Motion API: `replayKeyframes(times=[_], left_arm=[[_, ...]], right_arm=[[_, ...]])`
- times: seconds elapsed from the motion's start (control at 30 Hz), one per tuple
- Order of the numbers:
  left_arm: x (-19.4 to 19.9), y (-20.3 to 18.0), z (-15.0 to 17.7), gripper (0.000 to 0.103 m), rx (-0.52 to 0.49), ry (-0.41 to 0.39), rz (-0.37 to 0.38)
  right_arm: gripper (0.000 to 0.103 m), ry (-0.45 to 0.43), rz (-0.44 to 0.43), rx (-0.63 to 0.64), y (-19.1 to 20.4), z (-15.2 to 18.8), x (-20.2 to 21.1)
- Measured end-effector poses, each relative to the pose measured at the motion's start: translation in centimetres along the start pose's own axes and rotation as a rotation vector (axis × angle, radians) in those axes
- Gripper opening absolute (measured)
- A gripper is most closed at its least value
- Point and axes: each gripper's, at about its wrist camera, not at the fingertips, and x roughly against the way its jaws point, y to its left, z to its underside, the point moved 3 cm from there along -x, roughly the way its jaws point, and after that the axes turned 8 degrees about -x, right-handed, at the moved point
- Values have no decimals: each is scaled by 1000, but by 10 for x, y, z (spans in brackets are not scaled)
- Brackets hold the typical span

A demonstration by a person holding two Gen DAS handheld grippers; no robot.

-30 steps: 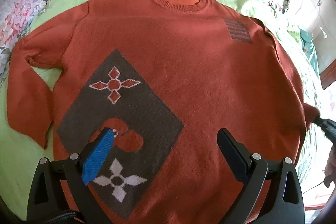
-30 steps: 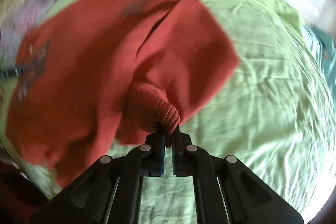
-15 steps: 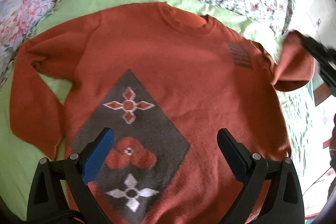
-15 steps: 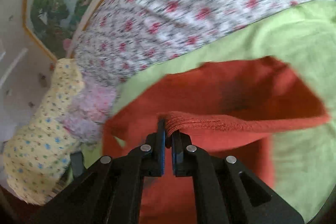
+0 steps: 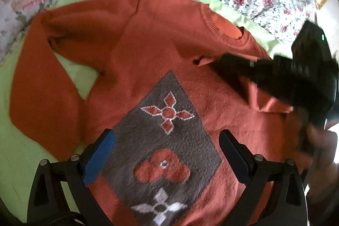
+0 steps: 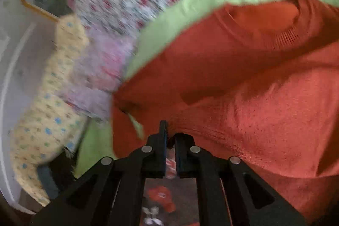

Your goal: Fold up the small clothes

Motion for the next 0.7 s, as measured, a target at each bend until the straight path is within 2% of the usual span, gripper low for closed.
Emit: replayKeyframes(times=[0.03, 0.07, 0.17, 0.27, 0.43, 0.57, 0.6, 0.63, 0.67, 0.7], left_arm=[[-7, 0, -2, 99, 13, 10, 14], [-12, -2, -4, 99, 22, 20, 27], [-38, -10, -17, 99, 55, 58, 89], [-66, -21, -31, 100, 90, 102, 138], [-85, -37, -72, 101, 136, 68, 201], [-104, -41, -97, 98, 179, 61, 229], [-105, -44, -101, 93, 175, 47, 234], [-103, -49, -107, 73, 149, 29, 230], [-102, -52, -110, 35, 126, 20, 221], [-100, -56, -115, 19, 106, 25, 277]], right_arm=[[35, 25, 28, -11, -6, 4, -3], [49, 44, 39, -26, -12, 6, -2], [49, 28, 5, -69, -26, 10, 18], [49, -34, 30, -82, -41, 14, 51], [49, -140, 82, -119, -69, 26, 109], [49, -187, 130, -172, -86, 34, 134], [49, -193, 139, -182, -90, 36, 138], [49, -206, 151, -195, -94, 37, 143], [49, -212, 156, -199, -95, 38, 145], [49, -227, 167, -207, -98, 38, 150]])
